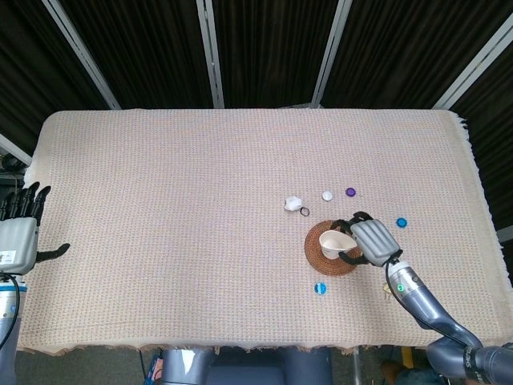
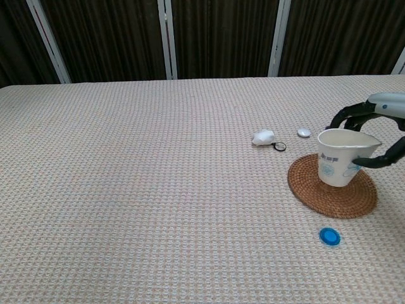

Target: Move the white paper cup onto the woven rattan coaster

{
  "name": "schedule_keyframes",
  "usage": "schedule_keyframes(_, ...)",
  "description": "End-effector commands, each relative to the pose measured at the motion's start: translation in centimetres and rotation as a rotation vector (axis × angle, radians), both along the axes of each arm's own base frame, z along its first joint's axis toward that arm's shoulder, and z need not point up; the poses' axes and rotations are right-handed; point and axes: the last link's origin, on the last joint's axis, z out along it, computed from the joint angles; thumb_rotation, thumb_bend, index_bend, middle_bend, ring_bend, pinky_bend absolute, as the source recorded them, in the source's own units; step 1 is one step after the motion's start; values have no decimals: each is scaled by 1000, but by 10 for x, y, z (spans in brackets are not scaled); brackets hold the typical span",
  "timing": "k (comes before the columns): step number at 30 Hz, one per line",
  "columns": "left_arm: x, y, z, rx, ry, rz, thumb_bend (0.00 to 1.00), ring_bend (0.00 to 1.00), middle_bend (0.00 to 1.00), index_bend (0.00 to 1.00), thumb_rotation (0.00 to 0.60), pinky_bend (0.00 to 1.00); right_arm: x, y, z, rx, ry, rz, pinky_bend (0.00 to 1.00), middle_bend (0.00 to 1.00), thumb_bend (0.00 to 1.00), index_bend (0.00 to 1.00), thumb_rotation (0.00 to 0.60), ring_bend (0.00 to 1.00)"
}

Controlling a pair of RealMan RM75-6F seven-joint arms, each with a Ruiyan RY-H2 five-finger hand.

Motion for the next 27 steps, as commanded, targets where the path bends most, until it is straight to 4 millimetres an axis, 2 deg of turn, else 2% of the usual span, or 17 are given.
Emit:
schedule_keyframes(1,-1,0,0,2,0,2,0,0,0,0,600,0,-7,2,-2,-2,2,-1,175,435,251,289,600,315)
schedule_keyframes(7,-1,1,0,-3,-1,5,0,0,0,0,600,0,-14,1,-5,-6,7,0,175,434,252,282,600,304)
schedule_keyframes(9,-1,1,0,-5,-2,5,0,0,0,0,600,0,-15,1,-6,-6,3,0,175,405,234,240,600,266)
schedule_keyframes(11,-1,1,-1,-6,-2,6,0,0,0,0,600,0,-15,2,-6,-8,-10,1,145,244,93,85,600,130)
schedule_keyframes(12,-1,1,-1,-7,-2,6,0,0,0,0,600,0,-16,2,-6,-10,-12,3,118,169,45,40,600,80)
schedule_keyframes(15,-1,1,-1,-8,-2,8,0,0,0,0,600,0,-17,4,-4,-12,-3,6,22,15,0,0,600,0)
schedule_keyframes(21,0,1,-2,-14,-6,6,0,0,0,0,600,0,-7,12,13,-91,-41,41,0,0,0,0,600,0)
schedule_keyframes(27,2,-2,-1,-11,-7,-10,0,0,0,0,600,0,-3,36,47,-186,-77,45,0,0,0,0,600,0)
